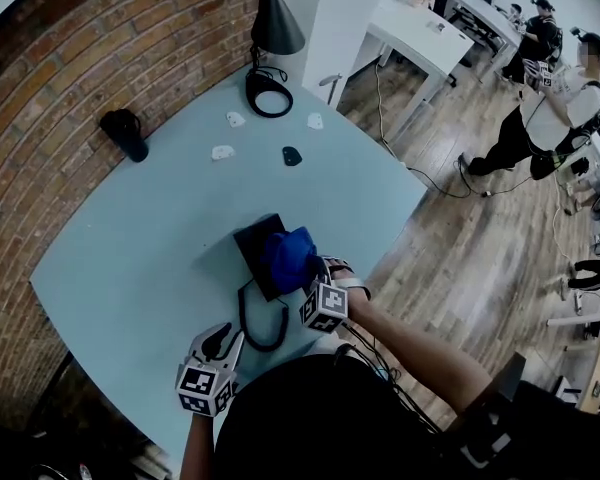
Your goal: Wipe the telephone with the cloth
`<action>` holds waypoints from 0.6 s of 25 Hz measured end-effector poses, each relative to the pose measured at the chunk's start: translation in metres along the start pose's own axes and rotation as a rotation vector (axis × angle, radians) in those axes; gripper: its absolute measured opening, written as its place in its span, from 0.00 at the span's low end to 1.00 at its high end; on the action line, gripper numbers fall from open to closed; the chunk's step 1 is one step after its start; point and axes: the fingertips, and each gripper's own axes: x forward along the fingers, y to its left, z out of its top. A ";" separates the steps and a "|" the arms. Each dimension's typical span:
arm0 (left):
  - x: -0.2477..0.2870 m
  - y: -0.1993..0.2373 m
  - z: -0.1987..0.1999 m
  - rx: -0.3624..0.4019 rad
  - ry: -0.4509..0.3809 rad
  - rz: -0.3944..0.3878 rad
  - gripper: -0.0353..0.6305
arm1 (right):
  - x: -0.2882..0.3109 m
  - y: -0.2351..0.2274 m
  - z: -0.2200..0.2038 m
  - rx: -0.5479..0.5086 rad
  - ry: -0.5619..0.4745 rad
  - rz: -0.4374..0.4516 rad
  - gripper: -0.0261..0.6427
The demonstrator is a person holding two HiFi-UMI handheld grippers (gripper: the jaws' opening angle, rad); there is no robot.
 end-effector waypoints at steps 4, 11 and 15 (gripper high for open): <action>0.003 -0.004 -0.002 0.014 0.013 -0.013 0.25 | -0.003 0.016 -0.011 -0.054 0.024 0.017 0.26; 0.008 -0.021 -0.002 0.047 0.043 -0.039 0.25 | -0.016 0.065 -0.051 -0.101 0.090 0.157 0.26; 0.011 -0.033 -0.006 0.055 0.073 -0.048 0.25 | -0.034 0.067 -0.060 0.304 -0.001 0.242 0.24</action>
